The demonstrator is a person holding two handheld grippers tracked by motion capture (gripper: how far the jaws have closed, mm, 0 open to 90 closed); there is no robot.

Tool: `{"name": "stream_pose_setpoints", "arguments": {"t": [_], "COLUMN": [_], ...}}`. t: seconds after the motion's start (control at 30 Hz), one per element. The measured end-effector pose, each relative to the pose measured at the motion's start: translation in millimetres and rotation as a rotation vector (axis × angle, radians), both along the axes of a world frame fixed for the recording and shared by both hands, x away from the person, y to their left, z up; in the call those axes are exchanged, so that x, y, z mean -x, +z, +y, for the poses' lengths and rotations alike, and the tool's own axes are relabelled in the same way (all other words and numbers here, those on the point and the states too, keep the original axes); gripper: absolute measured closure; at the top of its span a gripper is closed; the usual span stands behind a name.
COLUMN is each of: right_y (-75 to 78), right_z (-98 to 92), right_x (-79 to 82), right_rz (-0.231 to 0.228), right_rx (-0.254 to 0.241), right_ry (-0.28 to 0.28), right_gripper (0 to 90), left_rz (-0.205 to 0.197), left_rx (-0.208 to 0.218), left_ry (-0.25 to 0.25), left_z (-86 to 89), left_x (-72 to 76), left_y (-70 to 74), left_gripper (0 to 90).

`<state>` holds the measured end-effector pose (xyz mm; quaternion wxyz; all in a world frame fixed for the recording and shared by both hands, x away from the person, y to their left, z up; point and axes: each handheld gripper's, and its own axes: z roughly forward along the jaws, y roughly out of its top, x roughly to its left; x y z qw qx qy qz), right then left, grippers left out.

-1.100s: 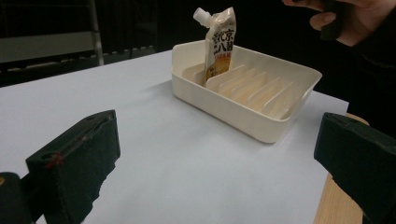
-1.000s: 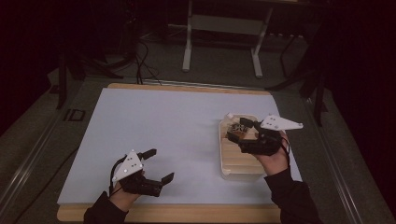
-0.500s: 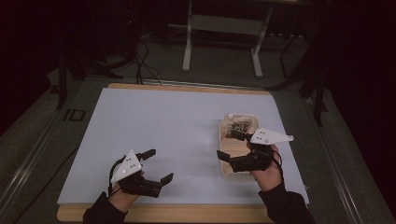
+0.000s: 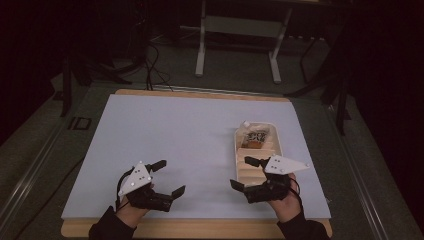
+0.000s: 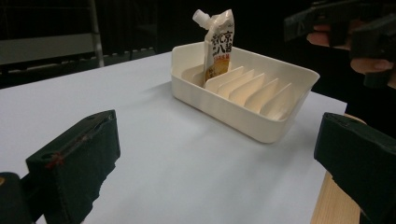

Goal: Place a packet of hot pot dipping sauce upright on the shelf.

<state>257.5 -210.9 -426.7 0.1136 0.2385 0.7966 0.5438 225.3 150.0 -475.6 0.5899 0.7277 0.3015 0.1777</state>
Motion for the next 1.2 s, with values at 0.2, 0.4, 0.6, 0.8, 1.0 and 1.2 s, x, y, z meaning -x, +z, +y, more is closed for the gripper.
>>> {"name": "stream_pose_setpoints", "arguments": {"t": [0.2, 0.4, 0.6, 0.8, 1.0, 1.2], "right_y": [-5.8, -9.3, -15.3, -21.1, -28.3, -28.5], "right_z": [-0.4, -4.6, -12.6, -19.1, -30.7, -39.5], "right_x": [13.3, 26.1, 33.9, 38.7, 40.5, 38.9], "right_rz": [-0.015, -0.017, -0.04, -0.071, -0.076, -0.087], "right_rx": [0.0, 0.02, 0.036, 0.061, 0.058, 0.058], "right_ry": [0.018, 0.032, 0.046, 0.037, 0.021, -0.008], "right_gripper": [12.1, 11.8, 11.8, 11.9, 11.9, 11.9], "left_rz": [0.003, 0.001, 0.003, 0.001, 0.0, -0.003], "left_rx": [-0.001, -0.004, -0.003, -0.001, 0.002, -0.011], "left_ry": [0.0, -0.003, -0.004, -0.003, -0.001, -0.005], "left_z": [0.7, 0.5, 0.4, 0.5, 1.3, -0.1], "left_x": [-0.1, 0.2, 0.6, 0.6, 0.4, 0.3], "left_y": [-0.4, -0.6, -0.3, -0.8, -0.8, -2.2], "left_gripper": [0.5, 0.5, 0.5, 0.5, 0.5, 0.5]}}
